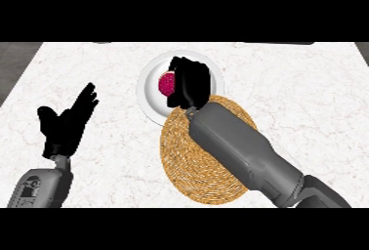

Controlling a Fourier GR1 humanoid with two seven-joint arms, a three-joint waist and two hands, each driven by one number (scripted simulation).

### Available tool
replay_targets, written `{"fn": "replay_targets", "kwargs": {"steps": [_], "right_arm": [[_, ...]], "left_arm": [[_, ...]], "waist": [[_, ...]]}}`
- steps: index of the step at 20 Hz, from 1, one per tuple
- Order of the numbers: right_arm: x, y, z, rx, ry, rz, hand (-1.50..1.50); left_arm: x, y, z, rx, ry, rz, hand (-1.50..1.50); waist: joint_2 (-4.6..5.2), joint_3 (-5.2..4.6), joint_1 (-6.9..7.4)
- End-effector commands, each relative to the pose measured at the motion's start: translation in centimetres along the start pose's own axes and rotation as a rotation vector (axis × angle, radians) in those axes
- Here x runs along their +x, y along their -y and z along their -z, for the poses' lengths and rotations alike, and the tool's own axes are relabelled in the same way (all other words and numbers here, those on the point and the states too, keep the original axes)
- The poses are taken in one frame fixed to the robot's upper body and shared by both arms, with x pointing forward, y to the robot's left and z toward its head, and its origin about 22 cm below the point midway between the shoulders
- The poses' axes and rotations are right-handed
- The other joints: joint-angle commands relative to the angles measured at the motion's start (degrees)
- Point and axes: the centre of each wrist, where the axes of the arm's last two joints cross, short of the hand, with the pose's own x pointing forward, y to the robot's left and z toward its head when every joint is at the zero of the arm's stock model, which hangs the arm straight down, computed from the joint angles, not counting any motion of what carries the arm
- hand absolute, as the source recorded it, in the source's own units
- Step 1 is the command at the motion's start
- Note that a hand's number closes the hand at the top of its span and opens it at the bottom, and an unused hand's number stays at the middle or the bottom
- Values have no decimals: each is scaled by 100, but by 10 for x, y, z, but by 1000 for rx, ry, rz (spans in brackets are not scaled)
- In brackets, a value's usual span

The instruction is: Pick the cupcake from the placemat and place it in the plate

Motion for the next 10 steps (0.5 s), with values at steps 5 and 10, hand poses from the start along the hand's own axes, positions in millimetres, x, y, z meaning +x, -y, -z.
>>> {"fn": "replay_targets", "kwargs": {"steps": [5,10], "right_arm": [[-49,-12,16,231,-37,147,-150],[-44,-11,19,85,116,163,-150]], "left_arm": [[3,2,-6,23,-3,-2,0],[3,8,5,10,9,-6,0]], "waist": [[5,8,-19],[-8,4,-55]]}}
